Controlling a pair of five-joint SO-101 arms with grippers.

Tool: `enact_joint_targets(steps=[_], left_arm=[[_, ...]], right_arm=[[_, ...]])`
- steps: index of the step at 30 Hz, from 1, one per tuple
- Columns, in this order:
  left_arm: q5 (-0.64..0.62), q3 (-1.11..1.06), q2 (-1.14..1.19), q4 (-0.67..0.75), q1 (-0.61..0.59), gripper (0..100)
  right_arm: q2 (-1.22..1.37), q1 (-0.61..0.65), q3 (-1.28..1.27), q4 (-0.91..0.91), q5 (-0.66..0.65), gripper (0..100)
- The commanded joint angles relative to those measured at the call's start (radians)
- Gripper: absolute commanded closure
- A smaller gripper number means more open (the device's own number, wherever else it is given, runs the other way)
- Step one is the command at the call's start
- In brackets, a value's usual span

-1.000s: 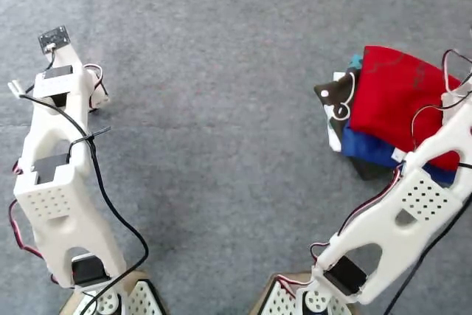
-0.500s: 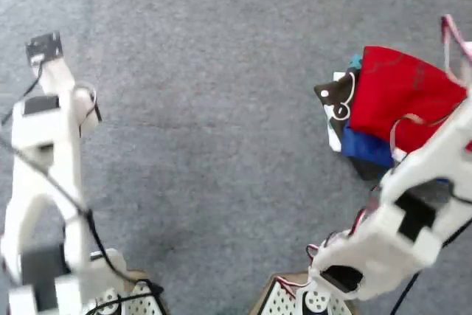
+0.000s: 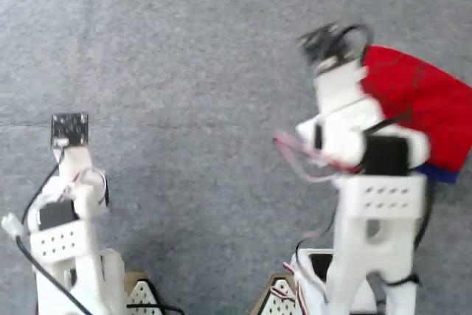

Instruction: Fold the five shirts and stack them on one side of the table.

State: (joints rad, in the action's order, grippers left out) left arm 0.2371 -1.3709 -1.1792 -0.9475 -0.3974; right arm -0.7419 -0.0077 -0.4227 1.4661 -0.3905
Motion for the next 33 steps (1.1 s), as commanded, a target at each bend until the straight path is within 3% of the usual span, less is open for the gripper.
enact_joint_targets(steps=[1,7,16,21,27,33], left_arm=[[0.034,-0.124,-0.15,0.009,-0.018,97],[0.031,-0.271,-0.402,-0.025,-0.018,97],[0.031,-0.326,-0.64,-0.221,-0.007,97],[0.031,-0.326,-0.632,-0.227,-0.007,97],[0.031,-0.326,-0.631,-0.229,-0.013,97],[0.031,-0.326,-0.626,-0.23,-0.015,97]], right_arm=[[-0.17,0.044,-0.446,-0.318,0.044,98.0],[-0.404,0.044,-0.897,-0.608,0.238,98.0],[-0.825,0.038,-1.273,-0.643,0.259,98.0],[-1.018,0.043,-1.27,-0.48,0.258,98.0],[-1.155,0.041,-1.26,-0.16,0.255,98.0],[-1.141,0.04,-1.26,-0.167,0.255,98.0]])
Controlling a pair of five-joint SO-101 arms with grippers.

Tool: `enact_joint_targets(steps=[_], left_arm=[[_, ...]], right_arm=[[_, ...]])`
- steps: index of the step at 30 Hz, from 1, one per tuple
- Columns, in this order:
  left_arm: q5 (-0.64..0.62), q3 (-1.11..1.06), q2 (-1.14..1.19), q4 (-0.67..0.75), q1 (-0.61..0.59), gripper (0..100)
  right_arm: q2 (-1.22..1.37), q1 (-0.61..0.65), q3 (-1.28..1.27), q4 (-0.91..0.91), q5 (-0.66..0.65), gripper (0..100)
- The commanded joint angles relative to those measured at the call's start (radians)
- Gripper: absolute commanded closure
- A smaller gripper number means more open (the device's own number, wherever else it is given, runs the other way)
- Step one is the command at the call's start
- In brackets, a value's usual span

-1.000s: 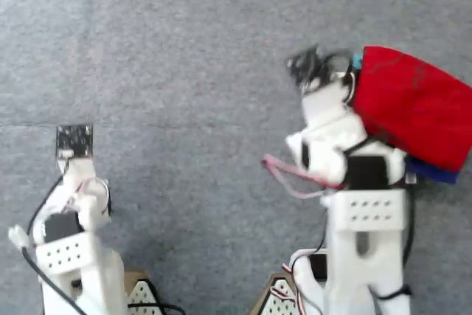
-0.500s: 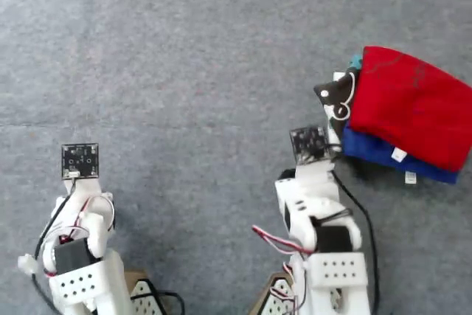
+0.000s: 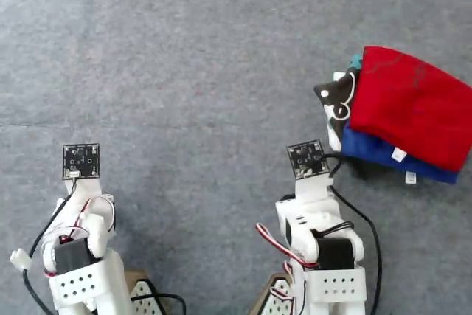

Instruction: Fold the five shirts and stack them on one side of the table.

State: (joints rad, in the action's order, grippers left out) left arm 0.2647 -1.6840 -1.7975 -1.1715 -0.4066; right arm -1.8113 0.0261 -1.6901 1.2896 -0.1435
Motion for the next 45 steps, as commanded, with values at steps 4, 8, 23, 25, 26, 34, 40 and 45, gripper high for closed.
enact_joint_targets(steps=[4,8,23,25,26,34,40,45], left_arm=[[0.002,-0.013,-0.008,-0.006,-0.005,97],[0.0,-0.013,-0.008,-0.006,0.002,97],[0.0,-0.012,-0.015,-0.06,-0.001,97],[0.0,-0.012,-0.015,-0.06,-0.004,97],[0.002,-0.012,-0.015,-0.06,-0.004,97],[0.0,-0.013,-0.014,-0.068,-0.001,97],[0.0,-0.013,-0.009,-0.068,-0.001,97],[0.0,-0.013,-0.009,-0.068,-0.001,97]], right_arm=[[-0.071,0.006,0.007,0.009,0.008,98.0],[-0.071,0.006,0.007,0.009,0.008,98.0],[-0.071,0.006,0.007,0.009,0.009,98.0],[-0.071,0.006,0.007,0.009,0.009,98.0],[-0.071,0.006,0.007,0.009,0.009,98.0],[-0.071,0.006,0.005,0.009,0.009,98.0],[-0.071,0.006,0.005,0.009,0.009,98.0],[-0.071,0.006,0.005,0.009,0.009,98.0]])
